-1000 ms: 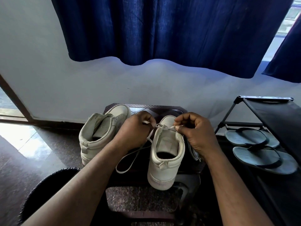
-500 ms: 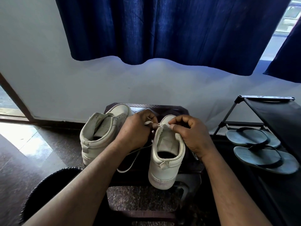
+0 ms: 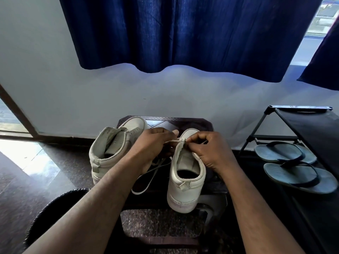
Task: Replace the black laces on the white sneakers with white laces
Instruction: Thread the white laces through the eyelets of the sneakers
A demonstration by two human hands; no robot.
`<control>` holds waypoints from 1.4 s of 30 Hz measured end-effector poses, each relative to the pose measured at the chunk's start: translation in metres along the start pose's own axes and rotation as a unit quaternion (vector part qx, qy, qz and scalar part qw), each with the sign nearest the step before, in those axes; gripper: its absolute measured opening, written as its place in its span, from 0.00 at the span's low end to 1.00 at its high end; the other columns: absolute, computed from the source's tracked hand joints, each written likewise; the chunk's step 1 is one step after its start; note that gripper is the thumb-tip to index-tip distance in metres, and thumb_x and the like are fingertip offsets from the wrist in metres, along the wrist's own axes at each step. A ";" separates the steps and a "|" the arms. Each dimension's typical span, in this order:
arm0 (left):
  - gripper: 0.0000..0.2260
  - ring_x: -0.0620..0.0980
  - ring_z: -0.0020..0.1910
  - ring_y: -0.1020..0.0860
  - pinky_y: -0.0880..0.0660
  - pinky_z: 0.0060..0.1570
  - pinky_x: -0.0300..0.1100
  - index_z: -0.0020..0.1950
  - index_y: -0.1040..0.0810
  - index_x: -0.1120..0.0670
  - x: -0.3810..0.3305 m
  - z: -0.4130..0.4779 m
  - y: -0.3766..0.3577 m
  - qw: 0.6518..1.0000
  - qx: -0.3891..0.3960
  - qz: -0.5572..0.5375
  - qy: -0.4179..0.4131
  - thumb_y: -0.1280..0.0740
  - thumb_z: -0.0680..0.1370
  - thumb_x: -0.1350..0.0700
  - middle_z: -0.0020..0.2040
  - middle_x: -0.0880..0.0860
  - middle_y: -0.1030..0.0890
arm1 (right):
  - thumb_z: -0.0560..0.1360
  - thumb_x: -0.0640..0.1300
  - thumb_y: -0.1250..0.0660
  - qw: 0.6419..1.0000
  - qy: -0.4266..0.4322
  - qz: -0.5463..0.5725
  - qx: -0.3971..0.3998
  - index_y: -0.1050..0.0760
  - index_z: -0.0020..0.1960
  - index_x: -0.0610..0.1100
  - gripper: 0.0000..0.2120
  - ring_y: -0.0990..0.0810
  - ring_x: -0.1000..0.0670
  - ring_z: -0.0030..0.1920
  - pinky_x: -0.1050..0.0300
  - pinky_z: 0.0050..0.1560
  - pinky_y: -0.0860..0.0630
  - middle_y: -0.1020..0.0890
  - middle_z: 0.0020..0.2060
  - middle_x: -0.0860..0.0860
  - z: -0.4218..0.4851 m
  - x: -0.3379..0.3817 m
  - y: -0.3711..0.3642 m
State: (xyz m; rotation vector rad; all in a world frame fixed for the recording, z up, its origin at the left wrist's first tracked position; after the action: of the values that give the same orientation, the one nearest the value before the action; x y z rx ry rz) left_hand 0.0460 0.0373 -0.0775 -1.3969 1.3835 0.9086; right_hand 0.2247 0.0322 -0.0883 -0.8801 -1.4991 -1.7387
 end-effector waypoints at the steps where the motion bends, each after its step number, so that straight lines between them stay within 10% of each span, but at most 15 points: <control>1: 0.04 0.51 0.34 0.19 0.22 0.38 0.43 0.47 0.18 0.59 0.000 0.001 -0.001 1.000 0.000 0.001 0.002 0.26 0.78 0.60 0.40 0.58 0.16 | 0.71 0.41 0.23 1.000 0.009 -0.006 -0.007 0.14 0.41 0.49 0.04 0.21 0.64 0.33 0.69 0.38 0.29 0.15 0.34 0.58 -0.001 0.001 0.001; 10: 0.05 0.55 0.37 0.21 0.24 0.43 0.48 0.46 0.18 0.60 0.003 0.002 0.001 0.997 -0.031 0.069 -0.003 0.23 0.74 0.64 0.41 0.62 0.16 | 0.70 0.45 0.23 0.994 0.036 -0.074 -0.068 0.16 0.38 0.53 0.05 0.21 0.63 0.34 0.64 0.37 0.27 0.16 0.33 0.61 -0.003 0.001 -0.002; 17: 0.09 0.39 0.31 0.20 0.30 0.31 0.25 0.41 0.15 0.50 0.004 0.007 0.000 0.921 -0.084 0.361 -0.119 0.29 0.76 0.63 0.34 0.44 0.15 | 0.71 0.34 0.25 0.993 -0.046 0.108 -0.005 0.14 0.40 0.48 0.09 0.17 0.58 0.40 0.62 0.45 0.22 0.12 0.38 0.55 -0.003 -0.003 0.003; 22: 0.09 0.50 0.31 0.27 0.27 0.35 0.44 0.39 0.14 0.49 0.001 0.008 0.008 0.957 -0.055 0.274 -0.078 0.29 0.76 0.61 0.36 0.52 0.15 | 0.71 0.35 0.27 0.988 -0.078 0.135 0.008 0.13 0.41 0.46 0.08 0.17 0.56 0.41 0.58 0.48 0.22 0.12 0.39 0.52 -0.002 -0.001 0.003; 30: 0.22 0.50 0.26 0.35 0.37 0.27 0.35 0.26 0.21 0.51 0.001 0.008 0.004 0.956 -0.018 0.292 -0.025 0.27 0.79 0.46 0.28 0.52 0.29 | 0.76 0.49 0.28 0.995 -0.060 -0.072 -0.018 0.16 0.41 0.48 0.08 0.22 0.63 0.37 0.73 0.36 0.32 0.15 0.36 0.58 0.001 0.008 -0.002; 35: 0.19 0.49 0.36 0.28 0.29 0.40 0.41 0.47 0.16 0.64 -0.001 0.009 0.000 0.966 -0.001 0.256 -0.017 0.25 0.78 0.46 0.37 0.58 0.20 | 0.77 0.48 0.30 0.990 -0.052 -0.127 0.014 0.18 0.40 0.51 0.07 0.21 0.55 0.41 0.73 0.37 0.34 0.17 0.37 0.58 0.001 0.011 -0.001; 42: 0.20 0.50 0.30 0.31 0.32 0.32 0.42 0.50 0.20 0.68 0.002 0.009 0.001 0.984 -0.016 0.179 -0.005 0.23 0.77 0.50 0.34 0.57 0.24 | 0.76 0.44 0.31 0.984 -0.068 -0.149 0.063 0.19 0.40 0.52 0.07 0.18 0.49 0.52 0.56 0.54 0.24 0.14 0.45 0.55 0.005 0.016 -0.001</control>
State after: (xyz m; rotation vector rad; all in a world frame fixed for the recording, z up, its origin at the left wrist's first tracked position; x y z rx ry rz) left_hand 0.0465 0.0451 -0.0820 -1.1822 1.6493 1.1704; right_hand 0.2154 0.0359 -0.0749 -0.7519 -1.8897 -1.7965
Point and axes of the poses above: each hand's wrist, its own z-axis towards the middle knuckle, its own y-axis out of the back of the hand, x = y × z, the point moved 1 cm from there along z, towards the middle knuckle
